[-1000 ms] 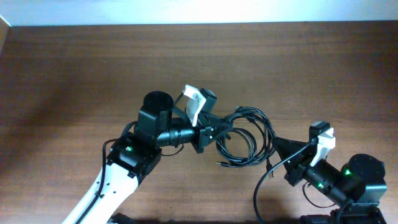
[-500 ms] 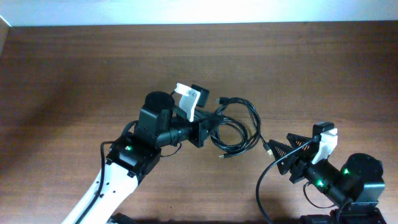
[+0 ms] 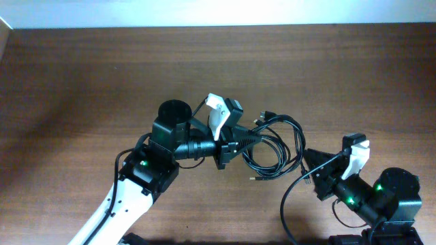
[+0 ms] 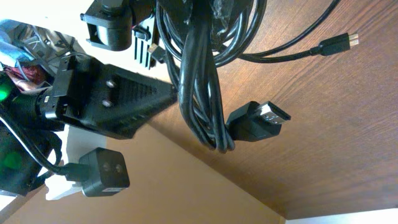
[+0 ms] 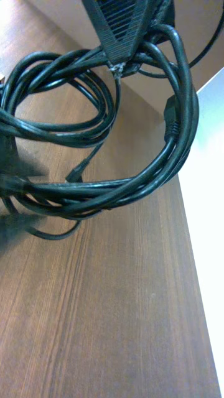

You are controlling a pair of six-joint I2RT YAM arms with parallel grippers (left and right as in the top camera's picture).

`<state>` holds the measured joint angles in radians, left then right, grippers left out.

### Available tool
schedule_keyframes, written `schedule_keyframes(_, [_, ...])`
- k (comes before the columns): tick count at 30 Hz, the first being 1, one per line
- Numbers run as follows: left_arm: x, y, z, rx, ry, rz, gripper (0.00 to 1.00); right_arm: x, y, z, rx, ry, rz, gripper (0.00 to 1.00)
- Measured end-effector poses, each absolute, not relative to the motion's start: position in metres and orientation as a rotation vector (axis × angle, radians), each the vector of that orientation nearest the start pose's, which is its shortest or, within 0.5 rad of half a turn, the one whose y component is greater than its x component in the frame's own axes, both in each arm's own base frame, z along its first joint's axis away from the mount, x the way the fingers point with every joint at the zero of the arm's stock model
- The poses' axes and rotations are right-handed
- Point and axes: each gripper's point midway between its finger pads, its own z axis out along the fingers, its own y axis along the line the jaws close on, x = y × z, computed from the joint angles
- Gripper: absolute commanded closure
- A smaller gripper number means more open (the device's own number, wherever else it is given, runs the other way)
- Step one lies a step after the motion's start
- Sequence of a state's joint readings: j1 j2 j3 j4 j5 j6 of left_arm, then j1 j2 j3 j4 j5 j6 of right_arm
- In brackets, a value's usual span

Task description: Untangle cables

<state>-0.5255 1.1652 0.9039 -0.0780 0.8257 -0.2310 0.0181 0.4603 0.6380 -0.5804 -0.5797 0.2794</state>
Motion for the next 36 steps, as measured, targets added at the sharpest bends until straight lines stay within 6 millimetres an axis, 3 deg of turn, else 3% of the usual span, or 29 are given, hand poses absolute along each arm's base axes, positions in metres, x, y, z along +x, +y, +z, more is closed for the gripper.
schedule_keyframes(4, [0.214, -0.288, 0.295, 1.031, 1.7, -1.37, 1.0, 0.212, 0.1, 0.251, -0.147, 1.964, 0.772, 0.44])
schedule_keyframes(5, [0.207, -0.289, 0.297, 1.077, 1.662, -1.392, 1.0, 0.212, 0.101, 0.251, -0.152, 1.962, 0.778, 0.5])
schedule_keyframes(7, [0.201, -0.289, 0.299, 1.116, 1.628, -1.407, 1.0, 0.211, 0.103, 0.254, -0.167, 1.95, 0.793, 0.96])
schedule_keyframes(12, [0.216, -0.288, 0.294, 1.043, 1.684, -1.33, 1.0, 0.208, 0.11, 0.259, -0.212, 1.927, 0.833, 0.96])
schedule_keyframes(15, [0.253, -0.277, 0.266, 0.657, 2.0, -1.215, 1.0, 0.206, 0.113, 0.26, -0.237, 1.922, 0.843, 0.96])
schedule_keyframes(16, [0.258, -0.267, 0.246, 0.488, 2.16, -1.169, 1.0, 0.205, 0.115, 0.26, -0.246, 1.924, 0.859, 0.96])
schedule_keyframes(19, [0.259, -0.259, 0.228, 0.32, 2.289, -1.125, 1.0, 0.205, 0.116, 0.258, -0.253, 1.93, 0.871, 0.96])
schedule_keyframes(22, [0.259, -0.258, 0.227, 0.289, 2.302, -1.13, 1.0, 0.206, 0.115, 0.258, -0.249, 1.931, 0.863, 0.36])
schedule_keyframes(23, [0.269, -0.25, 0.226, 0.245, 2.3, -1.088, 1.0, 0.205, 0.114, 0.259, -0.248, 1.923, 0.85, 0.2])
schedule_keyframes(27, [0.277, -0.253, 0.24, 0.334, 2.197, -1.097, 1.0, 0.207, 0.112, 0.259, -0.242, 1.922, 0.834, 0.16])
schedule_keyframes(36, [0.252, -0.278, 0.275, 0.667, 1.965, -1.268, 1.0, 0.207, 0.11, 0.257, -0.231, 1.93, 0.823, 0.14])
